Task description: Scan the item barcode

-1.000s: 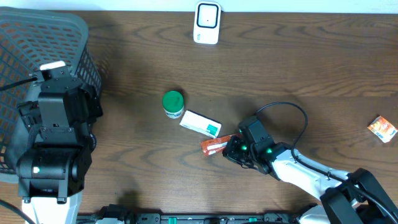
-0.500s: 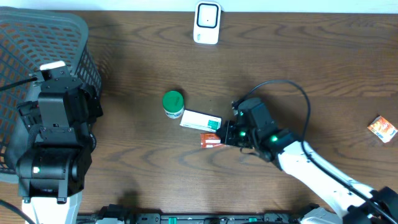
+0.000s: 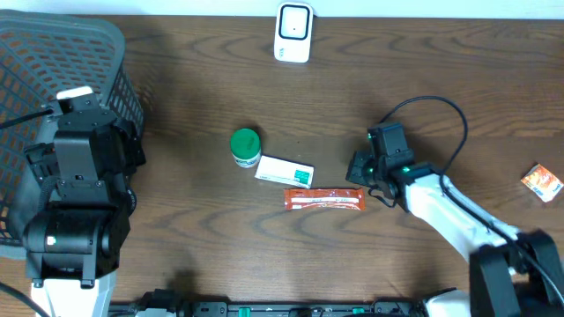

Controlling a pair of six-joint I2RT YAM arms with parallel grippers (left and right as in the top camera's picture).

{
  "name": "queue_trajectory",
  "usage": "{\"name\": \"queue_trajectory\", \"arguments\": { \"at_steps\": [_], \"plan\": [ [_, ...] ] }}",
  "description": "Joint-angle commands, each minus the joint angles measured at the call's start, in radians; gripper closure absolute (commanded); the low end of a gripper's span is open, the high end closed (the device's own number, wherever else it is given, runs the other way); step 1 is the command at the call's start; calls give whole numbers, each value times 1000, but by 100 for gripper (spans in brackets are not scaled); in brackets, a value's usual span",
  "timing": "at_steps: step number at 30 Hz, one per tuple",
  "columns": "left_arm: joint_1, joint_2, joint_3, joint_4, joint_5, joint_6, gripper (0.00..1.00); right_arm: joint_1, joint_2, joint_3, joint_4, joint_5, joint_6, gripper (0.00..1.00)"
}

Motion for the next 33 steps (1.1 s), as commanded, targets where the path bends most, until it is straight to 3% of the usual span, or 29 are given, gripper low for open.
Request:
{"name": "queue_trajectory", "arguments": {
  "at_steps": [1,7,14,24,33],
  "plan": [
    [6,-3,-6,0,-8,-5,4,-6,76,6,6,7,-35,99],
    [6,-3,-6,0,-8,-5,4,-6,92,6,-49,-89,-35,99],
    [6,-3,-6,0,-8,-5,4,10,90,6,-157,-360,-35,99],
    [6,-3,-6,0,-8,-5,4,94,90,6,-387,-381,3,99],
    [6,-3,-6,0,-8,-5,4,113,88,6,-396,-640,1,99]
  ]
}}
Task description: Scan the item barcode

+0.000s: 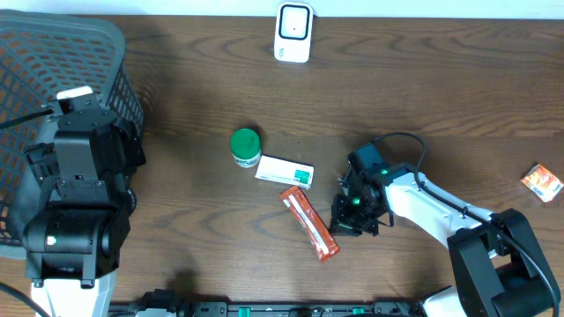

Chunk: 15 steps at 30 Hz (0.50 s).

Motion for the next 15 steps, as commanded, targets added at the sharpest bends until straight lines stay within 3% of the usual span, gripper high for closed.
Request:
{"name": "queue_trajectory", "arguments": {
  "at_steps": [1,3,5,9,10,13,15],
  "plan": [
    [6,-3,-6,0,-8,-5,4,8,1,1,12,-204,2,99],
    [6,-3,-6,0,-8,-5,4,9,1,1,19,-262,-2,98],
    [6,-3,-6,0,-8,-5,4,13,-1,1,20,-258,-19,91],
    [6,-3,-6,0,-8,-5,4,14,-13,2,50,-117,-51,61],
    [6,-3,-6,0,-8,-5,4,14,-19,2,75,-85,-61,41],
    [6,-3,-6,0,-8,-5,4,14,-24,4,208,-51,-158,1],
    [6,-3,-6,0,-8,-5,4,14,-24,4,275,-51,-212,1]
  ]
}}
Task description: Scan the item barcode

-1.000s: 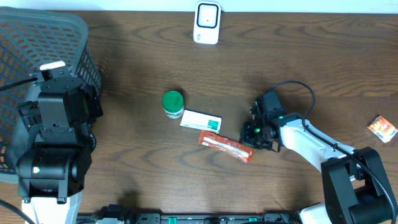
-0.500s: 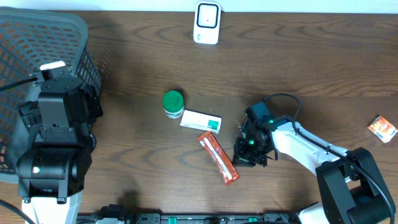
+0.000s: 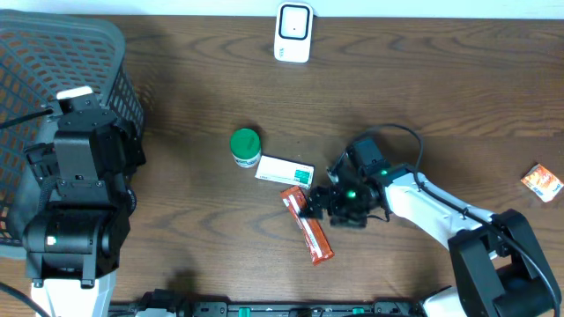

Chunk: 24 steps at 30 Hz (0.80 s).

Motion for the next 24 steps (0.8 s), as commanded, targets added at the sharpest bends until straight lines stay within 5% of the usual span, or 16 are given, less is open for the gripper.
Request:
{"name": "queue_trajectory", "arguments": {
  "at_steps": [1,24],
  "plan": [
    [6,-3,-6,2,-8,-6,4,9,-16,4,95,51,-153,1],
    [6,-3,-6,2,-8,-5,4,211,12,4,110,402,-194,1]
  ]
}}
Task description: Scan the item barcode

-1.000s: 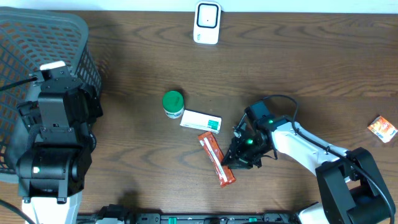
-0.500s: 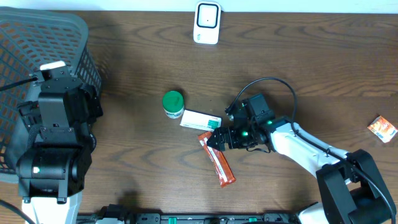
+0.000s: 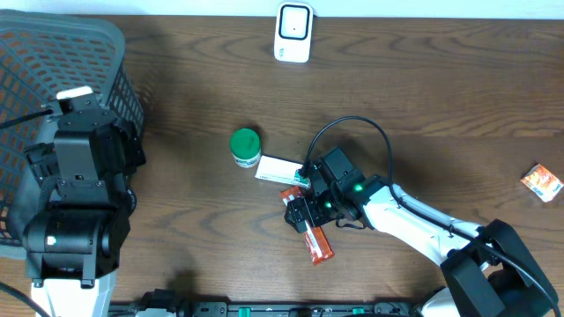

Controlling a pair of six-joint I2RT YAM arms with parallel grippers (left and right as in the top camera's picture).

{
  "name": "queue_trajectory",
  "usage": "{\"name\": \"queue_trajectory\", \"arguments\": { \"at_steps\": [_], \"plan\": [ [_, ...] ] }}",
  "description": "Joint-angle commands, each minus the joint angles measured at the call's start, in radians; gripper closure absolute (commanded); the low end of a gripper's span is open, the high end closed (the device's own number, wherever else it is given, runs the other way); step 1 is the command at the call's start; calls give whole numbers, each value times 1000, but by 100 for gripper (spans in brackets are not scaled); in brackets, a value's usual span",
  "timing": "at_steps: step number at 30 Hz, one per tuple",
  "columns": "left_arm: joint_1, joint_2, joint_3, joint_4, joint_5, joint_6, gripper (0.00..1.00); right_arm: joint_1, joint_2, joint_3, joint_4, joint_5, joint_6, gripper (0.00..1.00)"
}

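An orange-red snack bar (image 3: 319, 246) lies slanted on the brown table just below centre. My right gripper (image 3: 298, 212) sits over the bar's upper end, covering part of it, and its fingers look spread to either side of the bar. A white scanner-like device (image 3: 293, 33) stands at the far edge of the table. My left arm (image 3: 77, 176) is folded at the left by the basket, its fingers hidden under the arm.
A green-lidded jar (image 3: 245, 146) and a white box with a green stripe (image 3: 284, 170) lie just up-left of the bar, close to the right gripper. A dark mesh basket (image 3: 53, 62) fills the far left. A small orange packet (image 3: 541, 181) lies at the right edge.
My right gripper has moved a little left, from beside the bar's upper end to over it. The bar lies where it was. The left arm is unchanged.
At first the bar lay level below the white box, with my right gripper at its right end. Then the bar lay slanted, its lower end swung down-right, the gripper beside that end. The gripper then stood by the bar's upper end and is now over it.
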Motion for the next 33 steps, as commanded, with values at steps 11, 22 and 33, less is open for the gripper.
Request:
{"name": "queue_trajectory", "arguments": {
  "at_steps": [11,22,33],
  "plan": [
    [6,-3,-6,0,-8,-5,4,30,238,3,6,27,23,18],
    [6,-3,-6,0,-8,-5,4,31,237,3,-155,16,23,19],
    [6,-3,-6,0,-8,-5,4,60,238,3,-185,216,109,20]
  ]
}}
